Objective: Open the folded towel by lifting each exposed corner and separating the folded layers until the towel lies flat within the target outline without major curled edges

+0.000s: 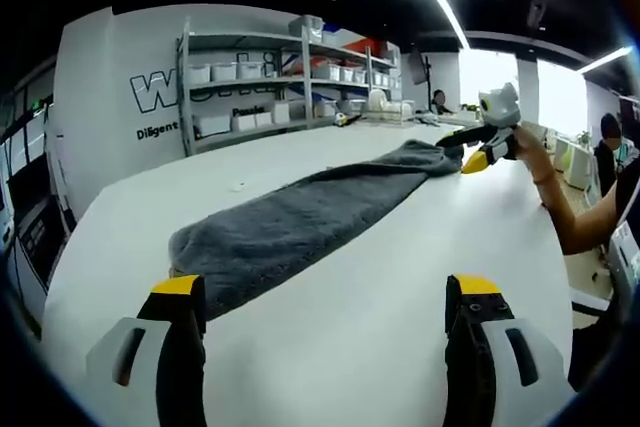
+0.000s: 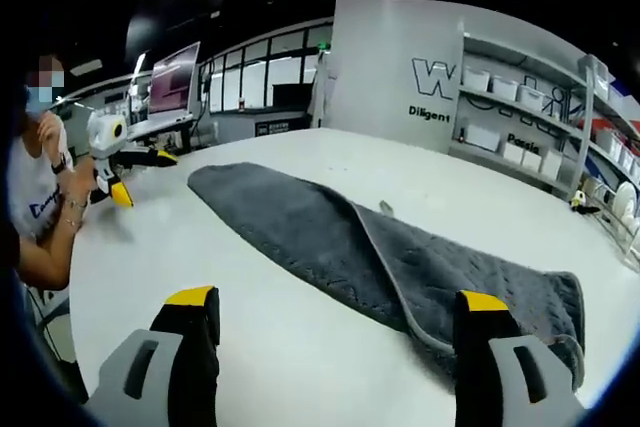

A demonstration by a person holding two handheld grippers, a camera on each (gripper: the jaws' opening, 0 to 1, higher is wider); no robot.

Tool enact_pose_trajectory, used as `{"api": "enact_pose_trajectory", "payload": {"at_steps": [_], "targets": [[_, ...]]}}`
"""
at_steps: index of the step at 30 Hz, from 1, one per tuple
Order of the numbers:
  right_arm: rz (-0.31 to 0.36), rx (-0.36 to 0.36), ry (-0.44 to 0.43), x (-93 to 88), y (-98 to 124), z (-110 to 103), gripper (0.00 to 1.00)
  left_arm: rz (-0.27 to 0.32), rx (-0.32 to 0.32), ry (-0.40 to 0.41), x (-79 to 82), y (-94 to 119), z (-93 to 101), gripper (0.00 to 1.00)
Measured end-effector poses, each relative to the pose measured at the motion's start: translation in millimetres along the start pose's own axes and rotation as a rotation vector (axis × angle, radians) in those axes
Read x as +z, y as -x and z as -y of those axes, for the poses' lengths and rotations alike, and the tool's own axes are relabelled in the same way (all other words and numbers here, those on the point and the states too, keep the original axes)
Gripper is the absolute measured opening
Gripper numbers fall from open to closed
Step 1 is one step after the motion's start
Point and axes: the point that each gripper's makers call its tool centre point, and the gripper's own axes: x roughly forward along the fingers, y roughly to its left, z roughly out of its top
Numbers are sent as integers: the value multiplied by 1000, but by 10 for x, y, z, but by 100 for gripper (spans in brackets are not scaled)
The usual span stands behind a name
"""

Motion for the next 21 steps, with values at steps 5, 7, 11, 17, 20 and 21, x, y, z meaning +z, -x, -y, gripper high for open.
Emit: {"api": "enact_pose_trajectory", "payload": {"at_steps": [5, 7, 11, 17, 20, 21], "targets": [[-4, 8, -2, -23, 0, -17, 99, 1, 21, 2, 66, 3, -61, 98], [0, 15, -2, -18, 5, -38, 99, -5, 29, -5, 103, 1, -71, 98], [0, 35, -5, -47, 6, -100, 99, -7, 41, -6, 209, -41, -140, 97], [15, 50, -6, -43, 20, -143, 99, -22, 100, -7, 367, -184, -440, 88], [21, 55, -5, -30, 27, -147, 99, -28, 147, 2, 403, -266, -642, 82], [25, 57, -7, -24, 34, -152, 99, -26, 155, 2, 414, -295, -681, 78]]}}
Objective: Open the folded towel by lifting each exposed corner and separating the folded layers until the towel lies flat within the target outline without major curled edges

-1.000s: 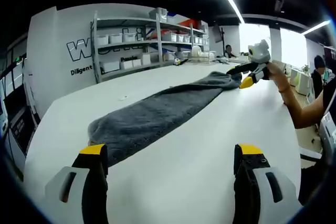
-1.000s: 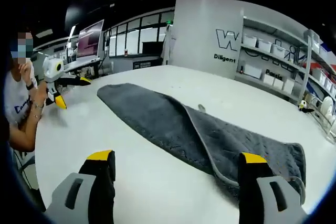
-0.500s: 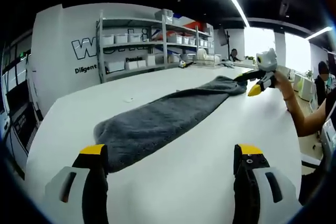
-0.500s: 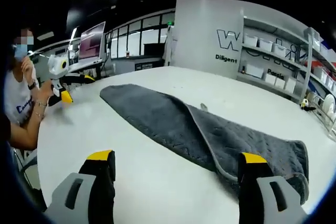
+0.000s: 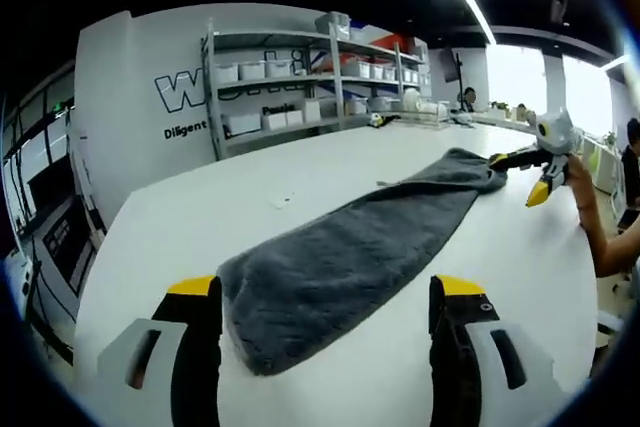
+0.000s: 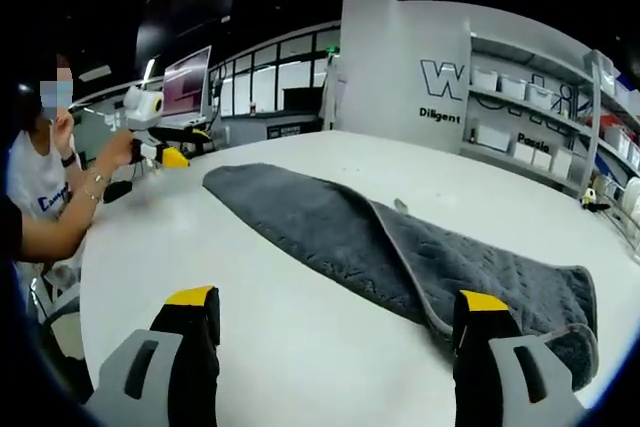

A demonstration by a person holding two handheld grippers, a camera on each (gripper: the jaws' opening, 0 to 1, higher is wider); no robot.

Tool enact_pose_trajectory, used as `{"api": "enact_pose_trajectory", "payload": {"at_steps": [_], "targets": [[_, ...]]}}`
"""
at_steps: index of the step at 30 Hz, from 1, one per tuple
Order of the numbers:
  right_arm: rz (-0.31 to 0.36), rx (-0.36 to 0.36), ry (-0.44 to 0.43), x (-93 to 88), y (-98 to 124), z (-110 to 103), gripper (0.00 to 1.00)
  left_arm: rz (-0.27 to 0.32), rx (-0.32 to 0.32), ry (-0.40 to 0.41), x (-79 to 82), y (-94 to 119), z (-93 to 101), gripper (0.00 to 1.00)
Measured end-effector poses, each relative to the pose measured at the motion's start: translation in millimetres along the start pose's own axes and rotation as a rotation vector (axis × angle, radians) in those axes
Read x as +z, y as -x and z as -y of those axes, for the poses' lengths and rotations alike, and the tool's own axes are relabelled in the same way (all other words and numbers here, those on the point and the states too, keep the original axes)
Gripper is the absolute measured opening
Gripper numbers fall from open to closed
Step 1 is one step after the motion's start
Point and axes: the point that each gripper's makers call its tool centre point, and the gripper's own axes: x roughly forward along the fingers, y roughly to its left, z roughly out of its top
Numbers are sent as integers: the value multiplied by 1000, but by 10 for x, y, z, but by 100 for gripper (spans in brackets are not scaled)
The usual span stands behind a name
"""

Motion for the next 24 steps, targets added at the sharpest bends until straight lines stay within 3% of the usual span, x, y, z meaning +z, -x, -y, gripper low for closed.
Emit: {"api": "enact_pose_trajectory", "payload": {"at_steps": [6, 11, 19, 24], "targets": [[20, 2, -2, 24, 24, -17, 99, 3, 56, 21, 31, -243, -251, 65], [20, 1, -5, 10, 28, -17, 99, 5, 118, 41, 1, -503, -487, 41], [11, 0, -7, -9, 5, -11, 99, -68, 140, 81, -241, -840, -678, 32], [36, 32, -26, 38, 16, -63, 99, -67, 152, 122, -326, -946, -750, 26]]}}
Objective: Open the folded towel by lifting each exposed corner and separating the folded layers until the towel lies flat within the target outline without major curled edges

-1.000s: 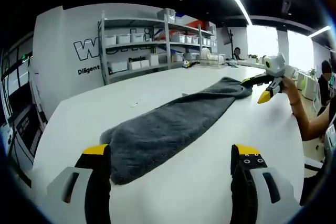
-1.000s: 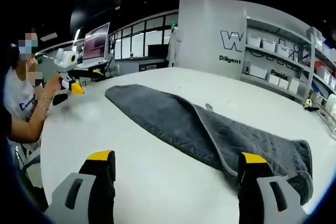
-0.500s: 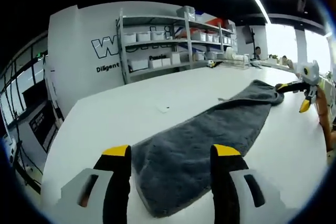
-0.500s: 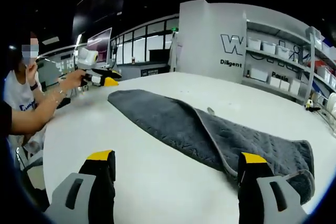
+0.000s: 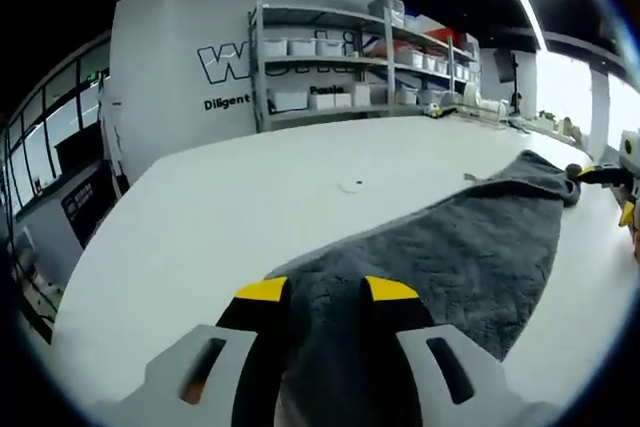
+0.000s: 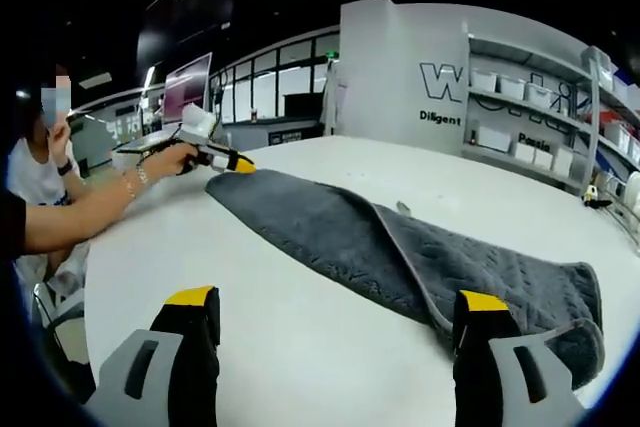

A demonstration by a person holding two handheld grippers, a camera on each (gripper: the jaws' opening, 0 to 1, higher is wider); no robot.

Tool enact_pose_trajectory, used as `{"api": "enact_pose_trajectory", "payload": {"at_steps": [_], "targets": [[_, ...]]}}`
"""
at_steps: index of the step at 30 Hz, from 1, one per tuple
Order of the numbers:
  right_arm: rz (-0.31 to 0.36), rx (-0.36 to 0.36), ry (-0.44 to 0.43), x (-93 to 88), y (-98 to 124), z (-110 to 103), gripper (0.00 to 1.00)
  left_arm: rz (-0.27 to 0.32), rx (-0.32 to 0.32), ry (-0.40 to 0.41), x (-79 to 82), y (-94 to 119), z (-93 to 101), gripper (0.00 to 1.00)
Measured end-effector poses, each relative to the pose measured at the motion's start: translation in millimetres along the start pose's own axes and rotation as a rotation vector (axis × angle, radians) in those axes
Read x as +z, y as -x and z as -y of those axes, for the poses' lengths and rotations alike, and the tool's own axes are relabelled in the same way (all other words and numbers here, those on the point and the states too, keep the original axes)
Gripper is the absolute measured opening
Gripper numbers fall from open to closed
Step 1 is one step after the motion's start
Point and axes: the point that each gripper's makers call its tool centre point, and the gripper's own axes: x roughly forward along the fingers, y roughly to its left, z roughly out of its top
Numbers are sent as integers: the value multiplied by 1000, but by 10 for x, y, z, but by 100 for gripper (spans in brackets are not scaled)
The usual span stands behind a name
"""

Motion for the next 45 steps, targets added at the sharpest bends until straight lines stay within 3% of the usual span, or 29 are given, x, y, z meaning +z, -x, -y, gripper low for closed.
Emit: {"api": "enact_pose_trajectory", "payload": {"at_steps": [2, 8, 18, 25, 30, 32, 39, 45], "targets": [[8, 33, -10, 12, -7, -65, 99, -25, 2, -11, -66, -43, -1, 21], [-2, 24, -5, -2, -18, -51, 99, -31, 10, -86, -117, -92, 57, 7], [1, 7, -9, 1, -1, 2, 99, -2, 17, -162, 3, 17, 180, 4], [1, 4, -20, -12, 2, 15, 99, 92, -8, -274, 222, 318, 474, 4], [5, 7, -20, -4, 6, 11, 99, 134, -55, -392, 280, 568, 784, 4], [6, -2, -21, 0, 3, 25, 99, 143, -79, -396, 274, 685, 905, 4], [9, 11, -18, 1, 0, -4, 99, 117, -138, -485, 90, 986, 1147, 3], [4, 16, -21, -27, -9, -33, 99, 37, -207, -573, -242, 1095, 1305, 3]]}}
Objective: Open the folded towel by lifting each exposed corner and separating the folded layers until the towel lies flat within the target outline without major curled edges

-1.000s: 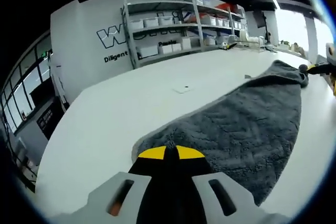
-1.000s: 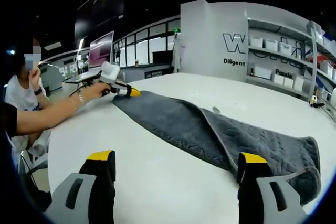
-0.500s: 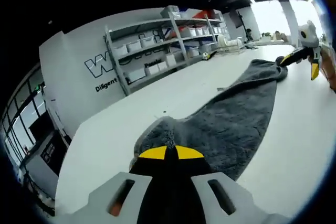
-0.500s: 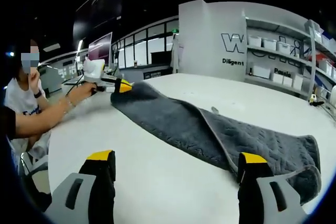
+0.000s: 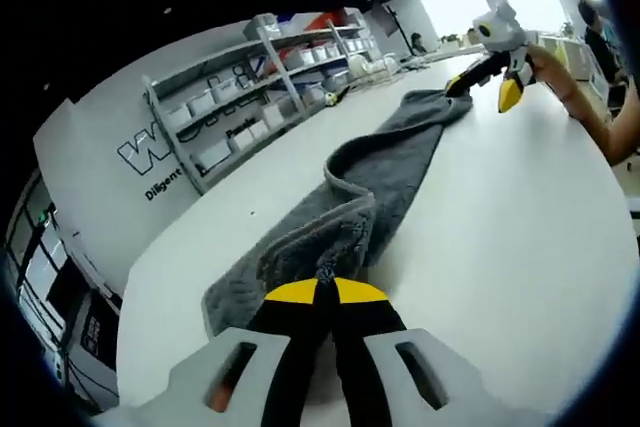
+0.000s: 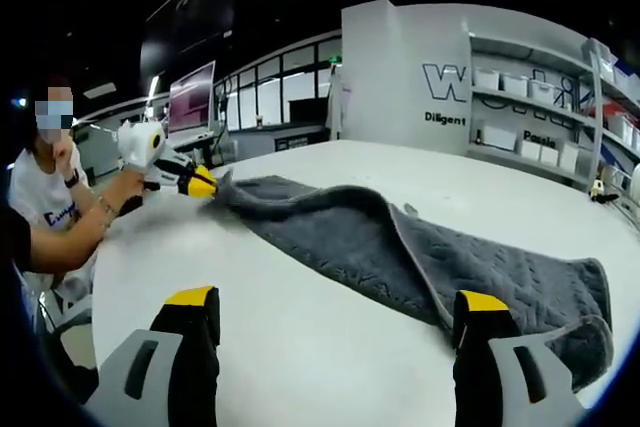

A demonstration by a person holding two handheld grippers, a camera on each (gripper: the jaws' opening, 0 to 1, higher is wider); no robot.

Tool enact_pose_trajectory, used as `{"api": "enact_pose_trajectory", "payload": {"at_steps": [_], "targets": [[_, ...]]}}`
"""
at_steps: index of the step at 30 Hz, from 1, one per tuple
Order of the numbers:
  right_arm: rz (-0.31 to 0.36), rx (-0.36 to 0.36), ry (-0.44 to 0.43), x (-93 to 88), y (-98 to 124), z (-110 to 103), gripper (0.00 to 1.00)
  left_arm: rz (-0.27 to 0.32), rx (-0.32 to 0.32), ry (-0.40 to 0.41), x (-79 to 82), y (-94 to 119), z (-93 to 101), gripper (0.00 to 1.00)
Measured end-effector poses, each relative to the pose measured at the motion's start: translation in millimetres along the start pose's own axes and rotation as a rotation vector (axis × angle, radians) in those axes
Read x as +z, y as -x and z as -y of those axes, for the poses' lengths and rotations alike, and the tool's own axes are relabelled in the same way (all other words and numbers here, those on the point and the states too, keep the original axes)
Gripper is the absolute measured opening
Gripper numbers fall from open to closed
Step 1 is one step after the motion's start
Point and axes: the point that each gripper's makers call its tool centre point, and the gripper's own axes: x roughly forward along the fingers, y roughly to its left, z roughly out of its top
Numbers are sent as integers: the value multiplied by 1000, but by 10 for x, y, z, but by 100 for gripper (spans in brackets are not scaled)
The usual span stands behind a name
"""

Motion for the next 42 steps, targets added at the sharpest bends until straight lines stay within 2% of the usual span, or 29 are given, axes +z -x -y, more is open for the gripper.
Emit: {"api": "enact_pose_trajectory", "payload": {"at_steps": [7, 9, 11, 13, 14, 21, 28, 31, 32, 34, 42], "targets": [[-3, -3, -6, -6, -5, 14, 99, -42, -27, -31, -156, -31, 115, 5], [-7, -4, -11, -15, -12, 25, 99, -43, -21, -16, -178, -43, 93, 7], [-13, -7, -10, -27, -15, 32, 99, -29, -40, 23, -169, -40, 121, 16], [-11, -6, -13, -24, -14, 29, 99, -14, -34, 51, -140, -6, 111, 29], [-9, -5, -14, -20, -12, 27, 99, -13, -35, 55, -126, 23, 104, 32], [-5, -9, -17, -7, -3, 47, 99, 31, 22, 28, 22, 179, 8, 41], [-4, -7, -21, -11, -1, 40, 99, 50, -5, 24, 73, 185, 30, 41], [-3, -5, -25, -11, -2, 41, 99, 41, -23, -27, 65, 172, 61, 39], [-5, -6, -27, -14, -2, 44, 99, 29, -21, -67, 51, 173, 60, 39], [-6, -8, -25, -18, 0, 48, 99, 5, -27, -95, 8, 174, 90, 35], [-4, -5, -27, -8, -1, 54, 99, 0, -60, -116, -34, 209, 217, 14]]}}
